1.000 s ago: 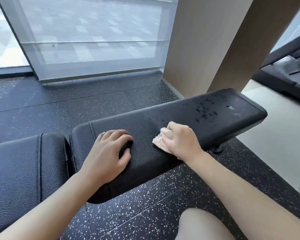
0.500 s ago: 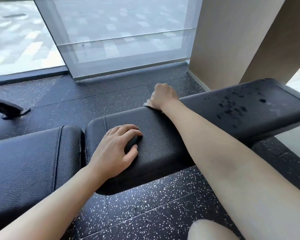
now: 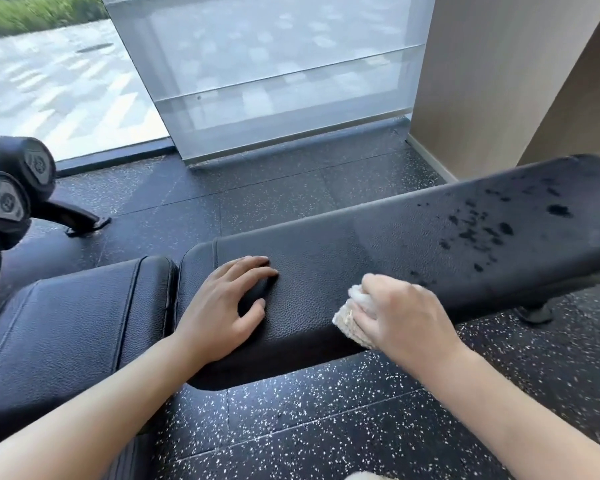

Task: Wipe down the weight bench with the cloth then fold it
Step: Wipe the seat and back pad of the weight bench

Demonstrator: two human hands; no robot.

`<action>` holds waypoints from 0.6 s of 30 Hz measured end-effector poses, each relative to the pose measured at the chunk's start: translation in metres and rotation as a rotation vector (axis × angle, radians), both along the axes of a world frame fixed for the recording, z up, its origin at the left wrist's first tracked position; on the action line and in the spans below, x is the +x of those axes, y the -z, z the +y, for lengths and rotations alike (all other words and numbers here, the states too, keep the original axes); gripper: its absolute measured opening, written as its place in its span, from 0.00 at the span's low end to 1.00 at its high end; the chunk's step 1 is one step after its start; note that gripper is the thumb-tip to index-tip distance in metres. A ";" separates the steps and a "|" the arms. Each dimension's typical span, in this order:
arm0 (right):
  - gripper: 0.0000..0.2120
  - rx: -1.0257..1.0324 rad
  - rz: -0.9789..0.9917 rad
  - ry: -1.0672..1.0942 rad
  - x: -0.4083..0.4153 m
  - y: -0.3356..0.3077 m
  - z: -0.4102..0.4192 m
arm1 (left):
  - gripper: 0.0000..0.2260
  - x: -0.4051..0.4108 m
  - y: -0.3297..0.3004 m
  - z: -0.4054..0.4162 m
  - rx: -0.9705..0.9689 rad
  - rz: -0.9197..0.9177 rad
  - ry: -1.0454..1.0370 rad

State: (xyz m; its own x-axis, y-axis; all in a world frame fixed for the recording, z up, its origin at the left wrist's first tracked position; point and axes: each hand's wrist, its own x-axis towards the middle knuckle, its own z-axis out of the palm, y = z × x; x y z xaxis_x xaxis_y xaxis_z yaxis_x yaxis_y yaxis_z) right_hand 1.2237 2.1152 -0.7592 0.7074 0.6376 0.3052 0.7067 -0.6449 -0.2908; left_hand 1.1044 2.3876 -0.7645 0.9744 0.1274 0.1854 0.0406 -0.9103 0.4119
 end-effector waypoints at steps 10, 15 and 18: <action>0.12 -0.049 0.068 0.074 0.085 -0.012 0.081 | 0.22 -0.005 -0.006 0.008 -0.025 0.071 0.054; 0.08 -0.079 0.100 0.166 0.146 -0.013 0.143 | 0.20 0.009 -0.003 0.010 -0.007 -0.010 0.053; 0.08 -0.107 0.096 0.170 0.149 -0.015 0.149 | 0.19 0.036 -0.002 0.010 -0.045 -0.045 0.061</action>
